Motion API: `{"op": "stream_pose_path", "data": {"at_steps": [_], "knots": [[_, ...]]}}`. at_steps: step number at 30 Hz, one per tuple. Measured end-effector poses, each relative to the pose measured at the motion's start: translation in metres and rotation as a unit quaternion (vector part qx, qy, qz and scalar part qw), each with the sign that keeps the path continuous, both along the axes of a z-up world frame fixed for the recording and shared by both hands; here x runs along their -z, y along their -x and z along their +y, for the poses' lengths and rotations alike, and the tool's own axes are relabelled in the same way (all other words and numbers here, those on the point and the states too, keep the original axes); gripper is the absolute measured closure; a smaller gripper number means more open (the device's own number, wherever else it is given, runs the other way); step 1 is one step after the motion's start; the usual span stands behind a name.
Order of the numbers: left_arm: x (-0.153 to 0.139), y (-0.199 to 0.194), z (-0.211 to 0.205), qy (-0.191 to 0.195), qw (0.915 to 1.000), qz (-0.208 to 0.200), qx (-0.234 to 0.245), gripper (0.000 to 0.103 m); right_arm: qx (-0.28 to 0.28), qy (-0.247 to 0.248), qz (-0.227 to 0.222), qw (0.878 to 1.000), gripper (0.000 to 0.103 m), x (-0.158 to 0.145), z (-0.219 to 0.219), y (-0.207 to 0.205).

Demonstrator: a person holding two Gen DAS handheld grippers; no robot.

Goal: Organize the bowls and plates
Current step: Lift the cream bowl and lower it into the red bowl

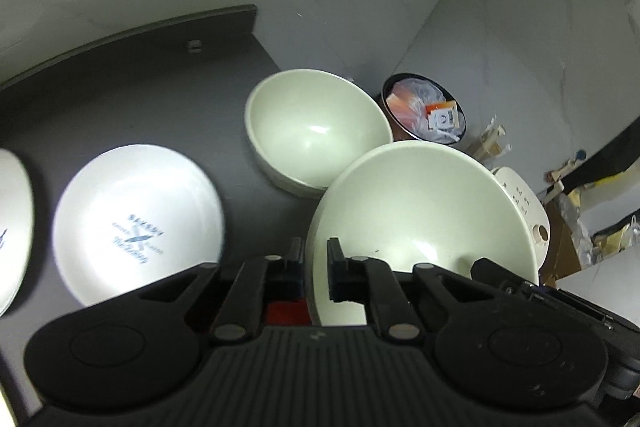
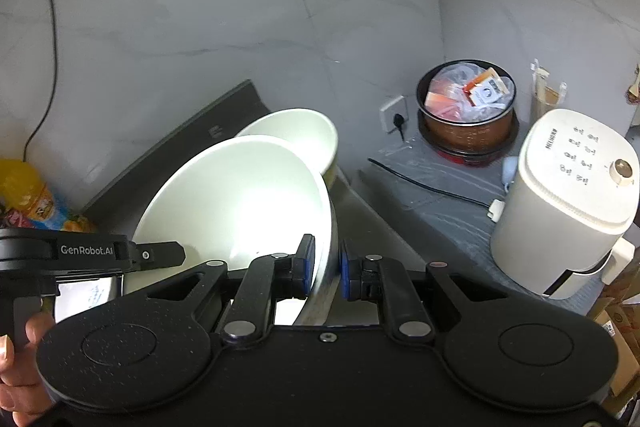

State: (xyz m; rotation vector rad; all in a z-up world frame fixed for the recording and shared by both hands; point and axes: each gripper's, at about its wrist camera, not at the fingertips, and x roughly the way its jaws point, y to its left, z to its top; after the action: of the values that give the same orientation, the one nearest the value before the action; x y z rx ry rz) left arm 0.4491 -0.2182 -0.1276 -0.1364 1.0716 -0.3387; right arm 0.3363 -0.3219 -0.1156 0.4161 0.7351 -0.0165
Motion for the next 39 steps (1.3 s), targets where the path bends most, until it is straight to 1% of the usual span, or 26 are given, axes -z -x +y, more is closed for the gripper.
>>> {"op": "stream_pose_path", "data": {"at_steps": [2,8,19,28,39], "knots": [[-0.004,0.003,0.011,0.005,1.0,0.001,-0.005,0.096,-0.006,0.001,-0.003,1.0,0.09,-0.003,0.006,0.003],[-0.014,0.018,0.039,0.012,0.9997,-0.004,-0.019,0.096,-0.018,0.002,-0.005,1.0,0.09,-0.006,0.028,0.013],[-0.013,0.046,0.08,0.0,0.9992,-0.002,-0.04,0.096,-0.028,0.008,0.002,1.0,0.087,-0.006,0.064,0.031],[0.002,0.06,0.099,0.0,0.999,0.019,-0.041,0.095,-0.031,0.017,0.027,0.999,0.087,0.009,0.08,0.041],[0.03,0.063,0.1,-0.012,0.9977,0.056,-0.038,0.094,-0.039,0.026,0.055,0.997,0.087,0.029,0.085,0.038]]}}
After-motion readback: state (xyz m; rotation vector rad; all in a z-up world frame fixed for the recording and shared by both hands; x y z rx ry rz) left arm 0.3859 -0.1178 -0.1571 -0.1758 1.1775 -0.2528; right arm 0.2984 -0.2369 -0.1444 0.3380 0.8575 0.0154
